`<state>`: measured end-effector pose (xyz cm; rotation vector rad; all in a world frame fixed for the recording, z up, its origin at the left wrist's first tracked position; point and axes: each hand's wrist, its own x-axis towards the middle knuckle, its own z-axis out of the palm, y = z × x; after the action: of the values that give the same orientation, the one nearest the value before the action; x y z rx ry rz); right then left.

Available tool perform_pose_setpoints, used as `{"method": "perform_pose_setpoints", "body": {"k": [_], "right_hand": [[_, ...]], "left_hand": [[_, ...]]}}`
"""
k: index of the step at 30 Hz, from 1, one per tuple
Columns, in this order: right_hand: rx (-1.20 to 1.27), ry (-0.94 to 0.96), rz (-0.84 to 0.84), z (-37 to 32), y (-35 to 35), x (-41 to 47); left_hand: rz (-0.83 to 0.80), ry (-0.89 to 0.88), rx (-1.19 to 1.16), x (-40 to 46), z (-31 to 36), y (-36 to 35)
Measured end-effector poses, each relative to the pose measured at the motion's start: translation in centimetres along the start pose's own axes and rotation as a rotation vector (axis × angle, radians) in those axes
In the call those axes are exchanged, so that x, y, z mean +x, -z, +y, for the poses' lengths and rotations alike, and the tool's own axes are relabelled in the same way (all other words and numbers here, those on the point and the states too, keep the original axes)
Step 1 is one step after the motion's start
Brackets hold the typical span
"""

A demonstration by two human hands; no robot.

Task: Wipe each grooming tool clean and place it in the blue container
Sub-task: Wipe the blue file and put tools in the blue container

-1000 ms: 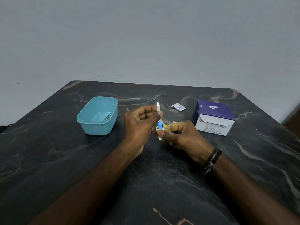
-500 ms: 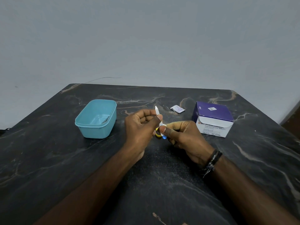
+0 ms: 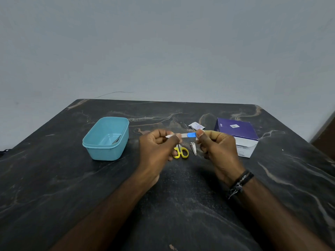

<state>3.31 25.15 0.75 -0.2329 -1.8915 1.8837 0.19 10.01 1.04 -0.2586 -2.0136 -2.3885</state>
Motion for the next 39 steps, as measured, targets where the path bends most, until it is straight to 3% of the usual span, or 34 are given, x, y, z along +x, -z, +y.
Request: {"method": "perform_pose_setpoints", "body": {"k": [6, 16, 28, 35, 39], "right_hand": [[0.058, 0.02, 0.075, 0.0, 0.0, 0.0], [0.034, 0.066, -0.105, 0.3, -1.0, -1.0], [0.104, 0.036, -0.126, -0.1, -1.1, -1.3], [0.203, -0.011, -0.014, 0.0, -0.5, -0.5], [0.214, -0.017, 0.039, -0.1, -0.1, -0.2]], "left_hand": [[-0.139, -0.019, 0.164, -0.7, -0.5, -0.4], [-0.169, -0.014, 0.182, -0.6, -0.9, -0.4], [-0.102, 0.143, -0.111, -0.4, 0.1, -0.2], [-0.024, 0.149, -0.255, -0.6, 1.1, -0.4], [0.054, 0.064, -0.355, 0.1, 2.4, 0.7]]}}
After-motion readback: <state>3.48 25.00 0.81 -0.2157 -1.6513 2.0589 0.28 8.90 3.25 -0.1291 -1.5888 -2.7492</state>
